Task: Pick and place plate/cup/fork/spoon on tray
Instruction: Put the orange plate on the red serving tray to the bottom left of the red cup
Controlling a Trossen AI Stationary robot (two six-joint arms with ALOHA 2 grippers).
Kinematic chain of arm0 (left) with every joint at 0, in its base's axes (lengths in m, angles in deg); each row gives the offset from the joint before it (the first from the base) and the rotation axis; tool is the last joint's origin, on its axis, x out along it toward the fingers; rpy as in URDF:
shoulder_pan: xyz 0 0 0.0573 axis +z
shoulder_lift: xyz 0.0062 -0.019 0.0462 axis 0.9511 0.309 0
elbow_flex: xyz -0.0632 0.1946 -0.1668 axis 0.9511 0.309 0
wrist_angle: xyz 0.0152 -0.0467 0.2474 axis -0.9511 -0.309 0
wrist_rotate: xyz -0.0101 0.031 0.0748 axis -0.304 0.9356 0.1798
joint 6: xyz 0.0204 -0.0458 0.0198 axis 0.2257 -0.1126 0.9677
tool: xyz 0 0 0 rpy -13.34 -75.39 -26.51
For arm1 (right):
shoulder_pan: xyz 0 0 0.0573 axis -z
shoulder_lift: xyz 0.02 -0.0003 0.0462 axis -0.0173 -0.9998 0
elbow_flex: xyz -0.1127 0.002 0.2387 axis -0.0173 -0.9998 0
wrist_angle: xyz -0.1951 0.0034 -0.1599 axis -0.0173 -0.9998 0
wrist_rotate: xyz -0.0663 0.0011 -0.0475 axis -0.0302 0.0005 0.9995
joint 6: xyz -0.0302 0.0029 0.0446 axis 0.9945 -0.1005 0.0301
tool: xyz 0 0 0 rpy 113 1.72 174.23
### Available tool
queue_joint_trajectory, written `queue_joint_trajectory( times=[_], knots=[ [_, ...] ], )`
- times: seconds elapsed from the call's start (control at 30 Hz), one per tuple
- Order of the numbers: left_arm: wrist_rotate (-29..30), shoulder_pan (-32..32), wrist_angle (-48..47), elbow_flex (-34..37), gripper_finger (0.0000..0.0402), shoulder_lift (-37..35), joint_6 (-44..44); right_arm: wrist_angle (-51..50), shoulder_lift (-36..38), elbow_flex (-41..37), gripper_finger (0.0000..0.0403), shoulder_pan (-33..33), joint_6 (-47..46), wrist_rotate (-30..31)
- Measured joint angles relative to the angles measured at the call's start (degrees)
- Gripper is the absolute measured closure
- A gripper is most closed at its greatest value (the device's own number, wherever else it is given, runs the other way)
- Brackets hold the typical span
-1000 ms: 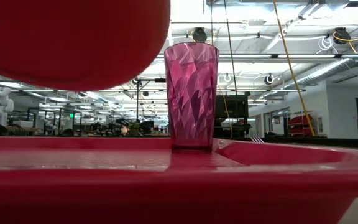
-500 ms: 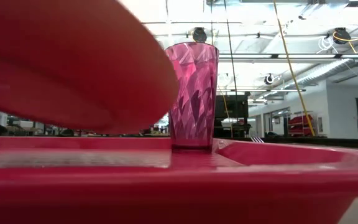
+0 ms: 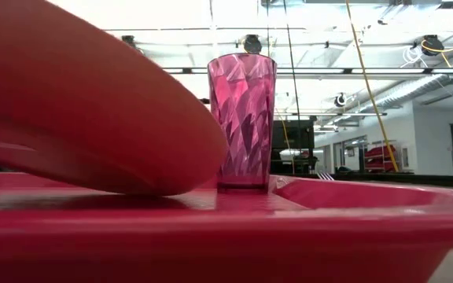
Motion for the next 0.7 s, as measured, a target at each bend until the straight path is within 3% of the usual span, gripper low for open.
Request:
queue_joint_trajectory(
  times=[0.27,0.43,0.7],
  knots=[
    [-4.89,2.28,1.34,2.28,0.0327,0.37,-3.39,0.02,0.00,0.00,0.0270,0.00,0.00,-0.07],
    [-5.05,3.64,4.42,6.04,0.0303,0.39,-4.47,0.01,0.00,-0.01,0.0270,0.00,0.00,-0.07],
    [-9.31,5.24,7.47,7.06,0.0293,0.39,-5.54,0.00,0.00,0.00,0.0270,0.00,0.01,-0.09]
  ],
)
